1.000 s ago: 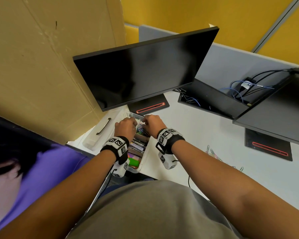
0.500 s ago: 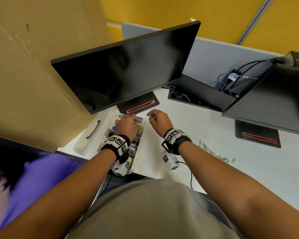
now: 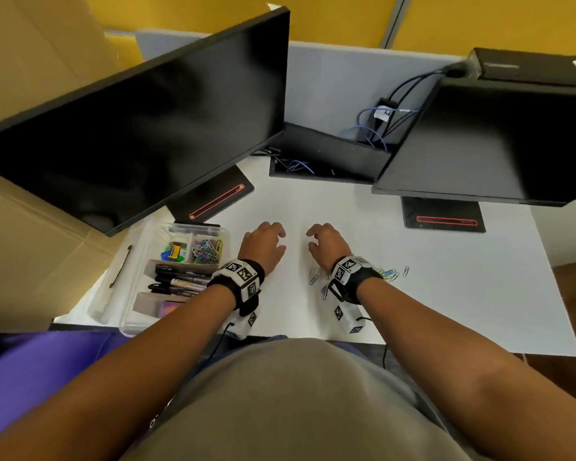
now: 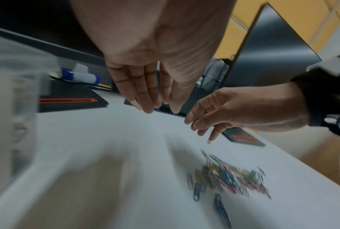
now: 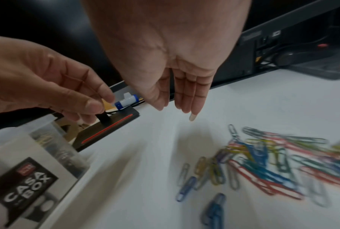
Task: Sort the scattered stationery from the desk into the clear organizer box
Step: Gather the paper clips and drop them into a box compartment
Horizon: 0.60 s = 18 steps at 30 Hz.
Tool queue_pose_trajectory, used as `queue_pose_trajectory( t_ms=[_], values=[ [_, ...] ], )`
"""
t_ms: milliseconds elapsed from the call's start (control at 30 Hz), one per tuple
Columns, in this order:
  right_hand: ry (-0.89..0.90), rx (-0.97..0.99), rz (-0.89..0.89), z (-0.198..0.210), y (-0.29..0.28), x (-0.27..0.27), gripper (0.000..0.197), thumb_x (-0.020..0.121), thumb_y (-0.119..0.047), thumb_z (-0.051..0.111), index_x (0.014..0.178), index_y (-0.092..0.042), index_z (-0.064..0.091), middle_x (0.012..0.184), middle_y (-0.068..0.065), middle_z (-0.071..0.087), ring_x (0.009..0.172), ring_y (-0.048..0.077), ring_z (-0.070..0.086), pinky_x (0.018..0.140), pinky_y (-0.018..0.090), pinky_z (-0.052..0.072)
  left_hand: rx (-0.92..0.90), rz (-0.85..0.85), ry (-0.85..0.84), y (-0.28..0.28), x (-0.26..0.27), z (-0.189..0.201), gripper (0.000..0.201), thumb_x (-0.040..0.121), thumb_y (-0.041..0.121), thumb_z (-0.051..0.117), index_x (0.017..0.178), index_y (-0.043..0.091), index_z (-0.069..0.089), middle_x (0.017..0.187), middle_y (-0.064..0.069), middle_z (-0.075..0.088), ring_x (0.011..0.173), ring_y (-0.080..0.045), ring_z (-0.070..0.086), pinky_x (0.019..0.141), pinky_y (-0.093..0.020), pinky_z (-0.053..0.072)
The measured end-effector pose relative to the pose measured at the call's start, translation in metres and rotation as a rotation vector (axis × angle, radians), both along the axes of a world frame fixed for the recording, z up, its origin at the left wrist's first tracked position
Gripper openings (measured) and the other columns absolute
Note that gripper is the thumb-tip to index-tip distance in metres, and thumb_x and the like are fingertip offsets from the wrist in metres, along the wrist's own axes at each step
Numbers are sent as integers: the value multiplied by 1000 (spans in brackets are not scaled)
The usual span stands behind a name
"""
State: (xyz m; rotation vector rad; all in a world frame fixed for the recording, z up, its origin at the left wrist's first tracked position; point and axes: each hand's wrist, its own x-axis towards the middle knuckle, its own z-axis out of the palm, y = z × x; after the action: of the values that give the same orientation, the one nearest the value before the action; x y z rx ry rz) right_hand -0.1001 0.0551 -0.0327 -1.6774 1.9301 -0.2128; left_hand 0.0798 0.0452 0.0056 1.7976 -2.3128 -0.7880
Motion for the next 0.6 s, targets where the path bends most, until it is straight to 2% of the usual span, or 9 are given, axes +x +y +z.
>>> queue_pose_trajectory(
  t_ms=[133,233,400,600],
  values=[
    [56,70,-54,-11,13,-41,32,93,-12,53,125,-13,58,127,13,51,117,29,52,92,40,49,113,-99,-70,7,-30,-21,31,90,25,65,118,18,54,117,-4,54,101,-23,59,93,-35,40],
    [99,91,-110,-17,24,-67,32,93,-11,54,124,-12,59,127,14,49,119,30,49,92,43,49,186,-153,-119,13,-47,-34,39,88,27,69,119,16,49,120,-6,51,99,-26,58,90,-34,40],
    [187,177,-175,-25,39,-111,36,93,-16,56,129,-12,53,131,14,44,123,31,44,93,42,47,289,-216,-208,18,-72,-49,62,82,31,77,128,10,40,124,-11,46,102,-32,58,85,-39,47],
    [238,230,-231,-31,49,-146,42,87,-9,54,129,-10,49,130,13,42,122,31,43,91,43,48,380,-237,-305,17,-93,-65,81,77,31,81,135,8,30,132,-15,40,114,-36,55,89,-43,48]
  ],
)
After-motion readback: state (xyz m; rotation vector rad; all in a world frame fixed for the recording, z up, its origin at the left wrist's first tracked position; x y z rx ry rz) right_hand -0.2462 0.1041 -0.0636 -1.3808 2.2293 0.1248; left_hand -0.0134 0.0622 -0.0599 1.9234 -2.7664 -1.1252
